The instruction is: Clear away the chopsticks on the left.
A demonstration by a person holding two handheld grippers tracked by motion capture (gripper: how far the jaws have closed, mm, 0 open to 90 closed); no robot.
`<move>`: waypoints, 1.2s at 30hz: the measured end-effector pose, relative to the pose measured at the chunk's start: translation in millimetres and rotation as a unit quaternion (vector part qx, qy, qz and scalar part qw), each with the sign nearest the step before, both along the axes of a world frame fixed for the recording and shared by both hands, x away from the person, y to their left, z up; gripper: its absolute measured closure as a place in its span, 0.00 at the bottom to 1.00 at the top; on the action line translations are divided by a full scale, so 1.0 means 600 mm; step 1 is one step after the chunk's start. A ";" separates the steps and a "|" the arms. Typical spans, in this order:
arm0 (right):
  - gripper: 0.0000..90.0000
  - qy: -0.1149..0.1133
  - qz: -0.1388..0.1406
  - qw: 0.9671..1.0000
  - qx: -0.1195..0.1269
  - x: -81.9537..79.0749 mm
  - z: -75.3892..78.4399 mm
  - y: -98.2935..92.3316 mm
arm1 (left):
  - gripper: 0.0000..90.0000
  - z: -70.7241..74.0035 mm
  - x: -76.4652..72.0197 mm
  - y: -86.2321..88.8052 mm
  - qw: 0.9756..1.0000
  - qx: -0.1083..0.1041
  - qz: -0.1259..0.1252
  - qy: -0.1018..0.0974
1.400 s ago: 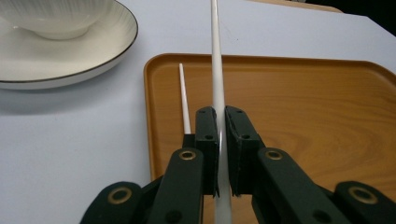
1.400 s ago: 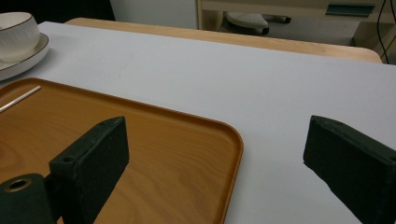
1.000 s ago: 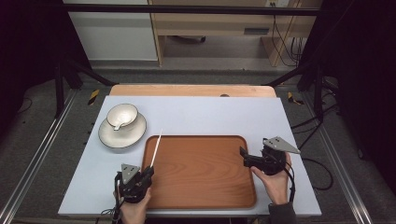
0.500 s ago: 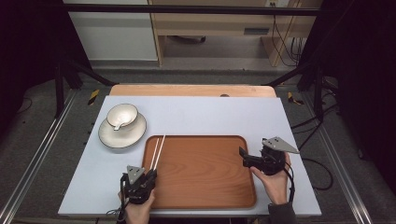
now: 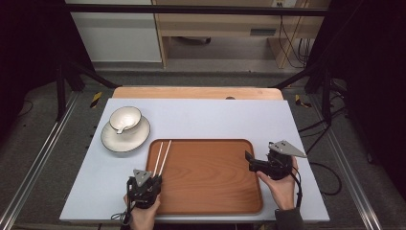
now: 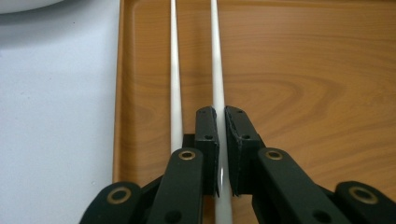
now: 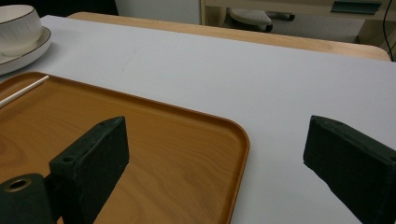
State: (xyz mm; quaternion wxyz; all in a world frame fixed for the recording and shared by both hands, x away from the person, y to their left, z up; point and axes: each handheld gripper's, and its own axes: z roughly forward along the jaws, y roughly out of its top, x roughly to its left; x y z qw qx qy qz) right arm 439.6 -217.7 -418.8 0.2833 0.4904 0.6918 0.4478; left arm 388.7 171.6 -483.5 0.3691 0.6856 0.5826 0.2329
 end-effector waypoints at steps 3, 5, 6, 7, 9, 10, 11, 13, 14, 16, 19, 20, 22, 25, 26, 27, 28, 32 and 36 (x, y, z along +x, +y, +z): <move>0.08 0.001 0.000 1.000 0.002 0.000 0.000 0.000 | 0.93 0.000 0.001 -0.001 1.000 0.004 -0.001 0.001; 0.08 0.001 0.001 1.000 0.001 0.000 0.000 0.001 | 0.93 0.000 0.001 -0.002 1.000 0.002 0.001 0.001; 0.08 0.001 0.001 1.000 0.001 0.000 0.000 0.001 | 0.92 0.000 0.002 -0.002 1.000 0.001 -0.001 0.001; 0.08 0.001 0.001 1.000 0.001 0.000 0.000 0.001 | 0.91 0.000 0.002 -0.002 1.000 0.001 -0.002 0.001; 0.08 0.001 0.001 1.000 0.002 0.000 0.000 0.001 | 0.92 0.001 0.002 -0.002 1.000 0.002 -0.002 0.002; 0.08 0.001 0.001 1.000 0.001 0.000 0.000 0.001 | 0.92 0.001 0.002 -0.002 1.000 0.002 -0.002 0.002; 0.08 0.001 0.001 1.000 0.001 0.000 0.000 0.001 | 0.92 0.001 0.002 -0.002 1.000 0.001 -0.003 0.003; 0.08 0.001 0.001 1.000 0.001 0.000 0.000 0.000 | 0.91 0.002 0.003 -0.001 1.000 0.001 -0.006 0.004; 0.08 0.001 0.001 1.000 0.001 0.000 0.000 0.000 | 0.91 0.002 0.003 0.000 1.000 0.000 -0.007 0.005; 0.08 0.001 0.000 1.000 0.002 0.000 0.000 0.001 | 0.91 0.004 0.003 0.002 1.000 -0.003 -0.011 0.000; 0.08 0.001 0.000 1.000 0.001 0.000 0.000 -0.001 | 0.89 0.014 0.001 0.003 1.000 -0.008 -0.015 -0.010; 0.08 0.002 -0.001 1.000 0.002 0.000 -0.001 -0.001 | 0.89 0.020 0.001 0.006 1.000 -0.008 -0.022 -0.012; 0.08 0.000 -0.001 1.000 0.001 0.000 0.000 -0.001 | 0.87 0.028 0.003 0.007 0.999 -0.013 -0.026 -0.019; 0.07 0.000 -0.002 1.000 0.004 0.000 0.000 -0.002 | 0.84 0.044 0.010 0.012 0.998 -0.029 -0.051 -0.029; 0.07 0.000 -0.002 1.000 0.003 -0.001 0.000 -0.003 | 0.82 0.048 0.011 0.014 0.997 -0.030 -0.057 -0.033; 0.07 0.001 -0.003 1.000 0.004 -0.001 0.000 -0.004 | 0.80 0.054 0.013 0.016 0.996 -0.034 -0.069 -0.040; 0.07 0.001 -0.004 1.000 0.004 -0.001 0.000 -0.005 | 0.79 0.061 0.016 0.020 0.995 -0.041 -0.079 -0.046; 0.07 0.000 -0.005 1.000 0.007 -0.002 0.001 -0.007 | 0.72 0.086 0.028 0.030 0.991 -0.044 -0.112 -0.052; 0.07 0.001 -0.005 1.000 0.007 -0.002 0.001 -0.007 | 0.61 0.110 0.046 0.039 0.987 -0.030 -0.151 -0.056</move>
